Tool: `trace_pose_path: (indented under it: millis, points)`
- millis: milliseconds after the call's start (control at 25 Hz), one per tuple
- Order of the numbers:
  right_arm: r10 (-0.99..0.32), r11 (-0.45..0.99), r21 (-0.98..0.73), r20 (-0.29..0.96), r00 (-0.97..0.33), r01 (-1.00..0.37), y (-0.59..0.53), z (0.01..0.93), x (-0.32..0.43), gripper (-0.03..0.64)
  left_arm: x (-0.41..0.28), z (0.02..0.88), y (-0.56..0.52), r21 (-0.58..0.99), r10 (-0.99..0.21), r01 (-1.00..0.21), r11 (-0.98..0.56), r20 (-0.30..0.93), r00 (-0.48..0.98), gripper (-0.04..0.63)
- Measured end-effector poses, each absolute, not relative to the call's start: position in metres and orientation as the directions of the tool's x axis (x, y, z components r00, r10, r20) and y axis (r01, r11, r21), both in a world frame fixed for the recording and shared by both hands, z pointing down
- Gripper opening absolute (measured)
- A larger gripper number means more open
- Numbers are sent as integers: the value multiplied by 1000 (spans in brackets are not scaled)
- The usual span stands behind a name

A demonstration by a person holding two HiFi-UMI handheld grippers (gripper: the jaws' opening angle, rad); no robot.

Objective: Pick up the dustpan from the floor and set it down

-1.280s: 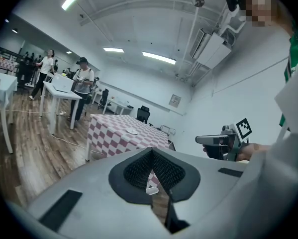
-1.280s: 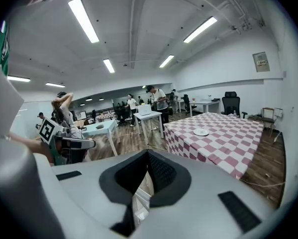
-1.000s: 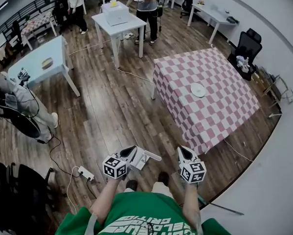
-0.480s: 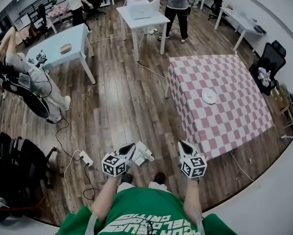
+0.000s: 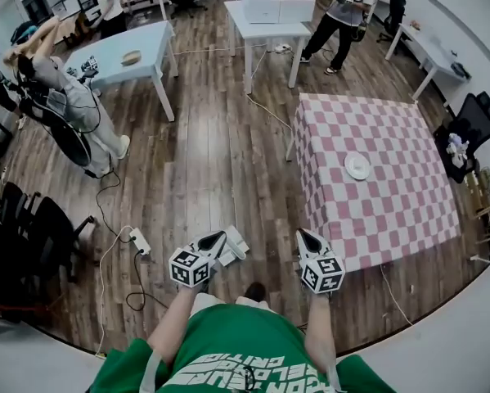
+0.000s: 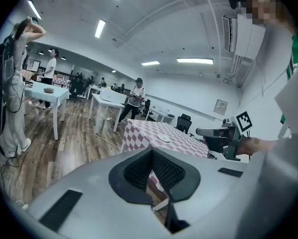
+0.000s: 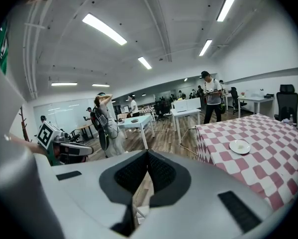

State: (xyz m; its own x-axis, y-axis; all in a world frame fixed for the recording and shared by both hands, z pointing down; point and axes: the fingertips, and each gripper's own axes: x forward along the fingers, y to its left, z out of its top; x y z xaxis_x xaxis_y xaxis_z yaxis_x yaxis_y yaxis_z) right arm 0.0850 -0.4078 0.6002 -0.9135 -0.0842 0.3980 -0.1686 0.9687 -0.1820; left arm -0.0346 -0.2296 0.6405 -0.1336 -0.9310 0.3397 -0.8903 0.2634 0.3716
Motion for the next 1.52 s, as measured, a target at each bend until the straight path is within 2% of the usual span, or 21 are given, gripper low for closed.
trace_pose_path:
  millis: [280, 680, 1160, 1520]
  points:
    - [-48, 976, -176, 403, -914, -128, -412, 603, 92, 8, -31, 646, -228, 373, -913, -866, 333, 355, -199, 3]
    - [-16, 982, -166, 424, -905, -95, -404, 609, 92, 8, -32, 686, -219, 407, -861, -801, 439, 444, -246, 4]
    - [19, 983, -169, 476, -879, -70, -384, 631, 92, 8, -38, 724, -202, 389, -821, -795, 465, 525, -224, 5]
    - [118, 988, -148, 561, -820, 41, -336, 682, 57, 8, -43, 721, -184, 409, -834, -791, 454, 507, -217, 5]
